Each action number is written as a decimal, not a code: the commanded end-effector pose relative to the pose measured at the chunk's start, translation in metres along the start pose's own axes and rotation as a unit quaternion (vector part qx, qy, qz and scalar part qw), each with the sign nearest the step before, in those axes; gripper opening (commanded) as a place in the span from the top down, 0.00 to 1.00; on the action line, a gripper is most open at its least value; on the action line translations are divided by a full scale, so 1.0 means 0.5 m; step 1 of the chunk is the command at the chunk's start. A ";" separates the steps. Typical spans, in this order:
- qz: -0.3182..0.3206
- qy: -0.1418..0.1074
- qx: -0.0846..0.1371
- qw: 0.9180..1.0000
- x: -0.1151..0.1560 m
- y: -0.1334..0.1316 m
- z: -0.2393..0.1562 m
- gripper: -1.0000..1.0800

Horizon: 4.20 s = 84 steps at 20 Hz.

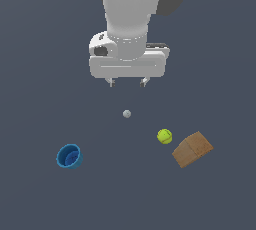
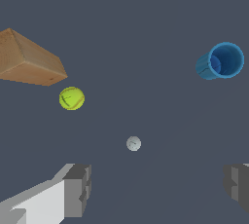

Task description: Pick up a designated object from a clutter of objects.

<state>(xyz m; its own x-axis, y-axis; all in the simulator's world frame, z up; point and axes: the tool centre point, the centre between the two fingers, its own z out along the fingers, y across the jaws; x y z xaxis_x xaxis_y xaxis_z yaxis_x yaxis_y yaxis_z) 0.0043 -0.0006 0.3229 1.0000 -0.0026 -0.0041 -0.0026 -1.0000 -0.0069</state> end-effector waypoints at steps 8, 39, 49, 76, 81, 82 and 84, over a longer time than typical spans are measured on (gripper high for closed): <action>-0.003 0.000 0.005 1.000 0.007 0.012 -0.005 0.04; 0.164 -0.002 0.009 0.986 0.117 -0.109 0.048 0.04; 0.261 -0.004 0.008 0.965 0.170 -0.192 0.091 0.04; 0.496 0.001 0.000 0.869 0.256 -0.439 0.231 0.04; 0.519 0.002 -0.001 0.855 0.260 -0.468 0.249 0.04; 0.523 0.003 -0.001 0.852 0.261 -0.473 0.252 0.04; 0.529 0.003 -0.002 0.849 0.262 -0.480 0.257 0.04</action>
<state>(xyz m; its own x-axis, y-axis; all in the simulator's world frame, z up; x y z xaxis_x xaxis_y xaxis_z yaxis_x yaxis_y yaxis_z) 0.1347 0.2371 0.1974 0.4503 -0.8929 -0.0022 -0.8929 -0.4503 0.0004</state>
